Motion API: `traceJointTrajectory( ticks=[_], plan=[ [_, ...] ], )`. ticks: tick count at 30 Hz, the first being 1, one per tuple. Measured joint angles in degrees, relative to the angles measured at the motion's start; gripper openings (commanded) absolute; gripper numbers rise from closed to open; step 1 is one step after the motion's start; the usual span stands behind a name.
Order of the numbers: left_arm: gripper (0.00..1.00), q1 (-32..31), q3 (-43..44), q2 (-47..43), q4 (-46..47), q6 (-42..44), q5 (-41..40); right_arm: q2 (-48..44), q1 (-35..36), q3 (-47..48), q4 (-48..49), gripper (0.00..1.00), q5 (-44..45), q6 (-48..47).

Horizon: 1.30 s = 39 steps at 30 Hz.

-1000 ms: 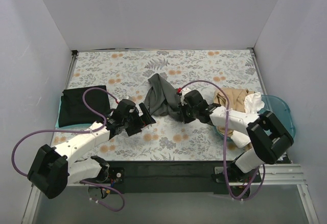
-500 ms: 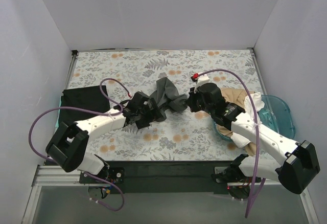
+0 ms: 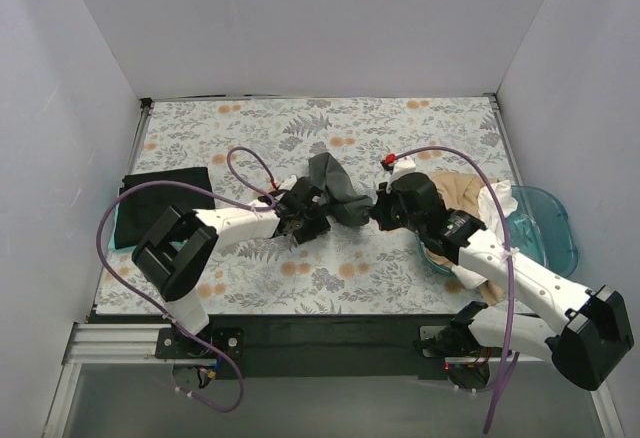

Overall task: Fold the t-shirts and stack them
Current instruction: Flatten the tshirt out

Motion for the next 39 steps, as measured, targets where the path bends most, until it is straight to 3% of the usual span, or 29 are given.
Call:
traceJointTrajectory(
  ticks=[4,6,7,14,21,27,36,39],
  plan=[
    [0.24,-0.2,3.8,3.2,-2.7,-3.8,-3.4,-1.4,0.0,-3.3,-0.4,0.01,-0.4,0.9],
    [0.02,-0.2,5.9,4.8,-4.8,-5.7,-5.2,-2.5,0.0,-4.7,-0.5,0.01,-0.6,1.3],
    [0.0,-0.2,6.6,5.5,-5.7,-6.5,-6.3,-3.1,0.0,-5.2,-0.7,0.01,-0.6,1.5],
    [0.0,-0.4,6.8,3.4,-13.0,-8.2,-11.8,-6.2,0.0,-5.7,-1.9,0.01,1.2,1.2],
    [0.0,-0.4,4.3,-15.4,-25.7,-9.9,-23.6,-8.5,0.0,-2.7,-6.5,0.01,5.2,-1.3],
    [0.0,-0.3,12.6,-31.9,-36.2,-10.5,-35.9,-12.2,-0.1,10.7,-9.4,0.01,9.7,-6.5],
    [0.0,0.0,29.3,-47.5,-39.7,-3.9,-48.8,-18.6,-0.1,28.0,-10.8,0.01,15.5,-12.7],
    [0.0,0.0,31.2,-51.2,-39.0,-1.6,-51.5,-20.0,-0.1,30.5,-11.4,0.01,17.4,-13.6]
  ],
)
